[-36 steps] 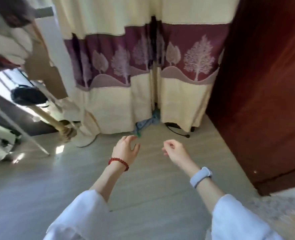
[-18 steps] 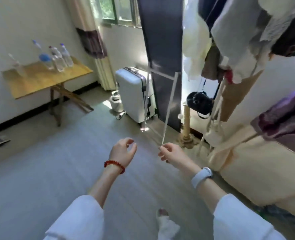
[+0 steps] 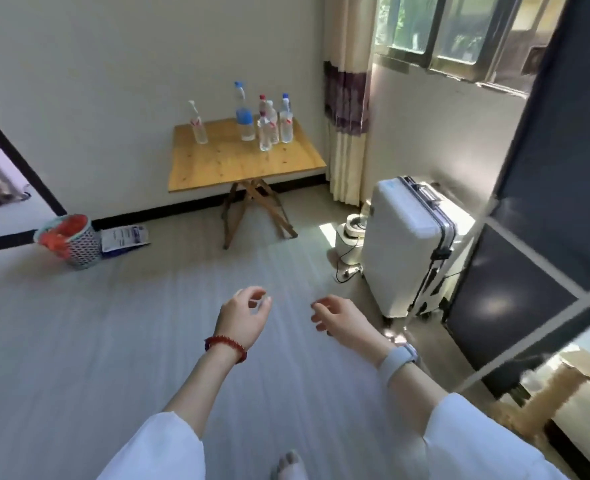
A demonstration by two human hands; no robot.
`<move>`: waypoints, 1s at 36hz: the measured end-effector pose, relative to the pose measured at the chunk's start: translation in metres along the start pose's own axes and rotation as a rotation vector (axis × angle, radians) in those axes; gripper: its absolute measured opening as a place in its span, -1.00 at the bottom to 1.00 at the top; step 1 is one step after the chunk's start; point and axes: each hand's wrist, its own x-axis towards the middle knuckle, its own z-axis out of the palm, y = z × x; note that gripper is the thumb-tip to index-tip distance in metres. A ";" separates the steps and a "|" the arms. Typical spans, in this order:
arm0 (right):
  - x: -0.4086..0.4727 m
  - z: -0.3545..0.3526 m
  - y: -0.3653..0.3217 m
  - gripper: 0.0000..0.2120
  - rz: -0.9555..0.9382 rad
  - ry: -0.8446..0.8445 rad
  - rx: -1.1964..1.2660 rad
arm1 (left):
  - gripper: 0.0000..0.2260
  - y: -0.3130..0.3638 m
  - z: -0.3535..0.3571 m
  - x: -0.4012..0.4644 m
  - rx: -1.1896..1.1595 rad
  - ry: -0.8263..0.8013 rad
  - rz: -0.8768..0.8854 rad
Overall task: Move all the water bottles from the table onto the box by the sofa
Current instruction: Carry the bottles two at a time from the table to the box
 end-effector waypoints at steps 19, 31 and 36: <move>0.449 -0.077 -0.120 -0.80 0.006 0.081 -0.037 | -0.84 -0.021 -0.014 0.488 -0.063 0.099 -0.009; 0.748 -0.141 -0.148 -0.76 -0.018 0.124 -0.024 | -0.78 -0.030 0.046 0.785 -0.018 0.063 -0.053; 0.853 -0.156 -0.176 -0.76 -0.009 0.120 -0.017 | -0.72 -0.026 0.055 0.882 -0.068 0.099 -0.081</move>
